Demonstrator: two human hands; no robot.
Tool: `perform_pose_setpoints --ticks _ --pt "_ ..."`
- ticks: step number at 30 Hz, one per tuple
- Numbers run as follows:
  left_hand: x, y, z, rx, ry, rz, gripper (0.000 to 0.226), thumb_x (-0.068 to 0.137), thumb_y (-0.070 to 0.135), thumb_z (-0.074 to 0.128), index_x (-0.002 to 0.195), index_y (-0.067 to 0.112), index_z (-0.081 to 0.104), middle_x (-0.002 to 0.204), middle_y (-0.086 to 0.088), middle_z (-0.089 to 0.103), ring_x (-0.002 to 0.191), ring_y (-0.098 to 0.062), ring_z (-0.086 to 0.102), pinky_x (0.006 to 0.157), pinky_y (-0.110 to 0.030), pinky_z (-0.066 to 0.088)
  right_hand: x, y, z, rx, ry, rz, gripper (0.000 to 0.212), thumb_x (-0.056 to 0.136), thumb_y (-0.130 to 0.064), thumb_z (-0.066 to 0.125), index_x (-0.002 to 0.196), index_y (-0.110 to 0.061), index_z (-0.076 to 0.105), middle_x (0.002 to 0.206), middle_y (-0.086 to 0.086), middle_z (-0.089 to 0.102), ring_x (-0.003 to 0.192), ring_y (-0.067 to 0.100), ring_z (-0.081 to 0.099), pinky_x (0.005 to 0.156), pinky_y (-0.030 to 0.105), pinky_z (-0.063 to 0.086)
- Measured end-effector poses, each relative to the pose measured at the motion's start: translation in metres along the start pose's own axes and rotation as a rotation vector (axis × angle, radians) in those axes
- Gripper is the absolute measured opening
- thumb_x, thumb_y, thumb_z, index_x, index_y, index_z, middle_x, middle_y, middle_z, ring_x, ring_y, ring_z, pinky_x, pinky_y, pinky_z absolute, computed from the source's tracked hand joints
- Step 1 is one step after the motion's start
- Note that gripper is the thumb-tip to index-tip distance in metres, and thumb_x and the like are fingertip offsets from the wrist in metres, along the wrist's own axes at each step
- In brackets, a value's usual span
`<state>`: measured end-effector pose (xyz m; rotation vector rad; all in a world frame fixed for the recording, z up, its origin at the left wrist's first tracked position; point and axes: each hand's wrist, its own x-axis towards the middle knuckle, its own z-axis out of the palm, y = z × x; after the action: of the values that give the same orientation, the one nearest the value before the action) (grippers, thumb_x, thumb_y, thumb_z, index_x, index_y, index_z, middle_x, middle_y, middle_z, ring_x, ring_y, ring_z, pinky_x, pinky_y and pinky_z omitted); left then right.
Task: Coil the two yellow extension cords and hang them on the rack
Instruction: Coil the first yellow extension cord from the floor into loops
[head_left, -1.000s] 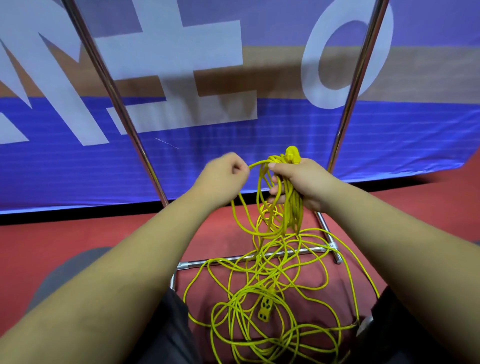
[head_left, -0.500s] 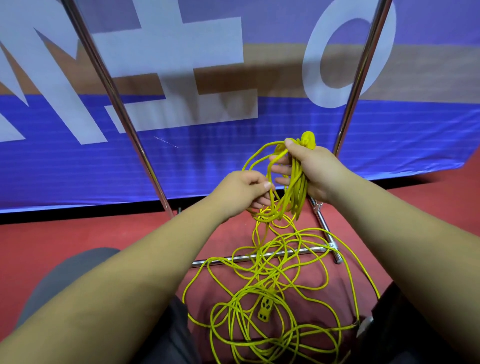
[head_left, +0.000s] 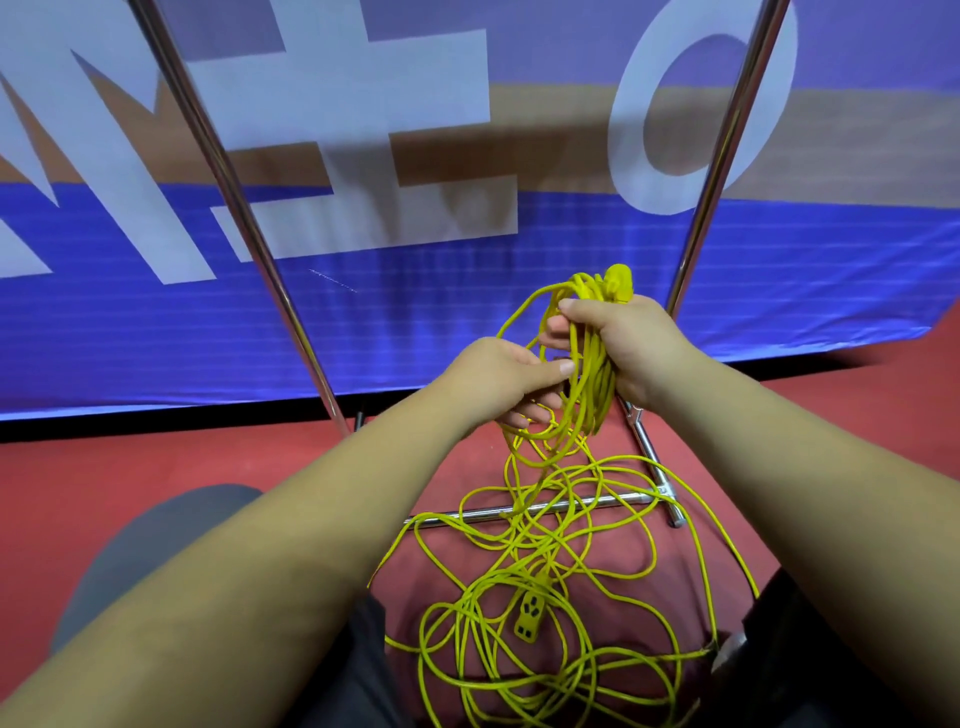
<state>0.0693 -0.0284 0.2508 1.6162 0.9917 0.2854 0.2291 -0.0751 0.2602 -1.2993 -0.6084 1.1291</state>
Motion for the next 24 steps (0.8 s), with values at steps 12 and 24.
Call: perform_pose_setpoints --ticks 12,24 --pt "0.027 -0.016 -0.036 0.499 0.312 0.266 0.124 0.065 0.050 0.094 0.161 0.026 0.019 0.162 -0.004 0.033 0.147 -0.020 0.038 0.116 -0.042 0.041 -0.023 -0.022 -0.001 -0.078 -0.346 0.114 0.028 0.103 -0.018 0.066 0.076 -0.014 0.059 0.065 0.002 0.054 0.039 0.008 0.032 0.045 0.022 0.021" --pt "0.008 0.008 -0.048 0.346 0.126 0.353 0.007 0.085 0.025 0.072 0.091 0.027 0.071 0.081 0.007 0.070 0.075 -0.009 0.063 0.086 -0.047 0.058 -0.041 -0.029 -0.008 -0.293 -0.518 0.279 0.013 0.095 -0.022 0.074 0.096 -0.010 0.072 0.056 0.006 0.048 0.055 0.022 0.062 0.069 0.049 0.065"
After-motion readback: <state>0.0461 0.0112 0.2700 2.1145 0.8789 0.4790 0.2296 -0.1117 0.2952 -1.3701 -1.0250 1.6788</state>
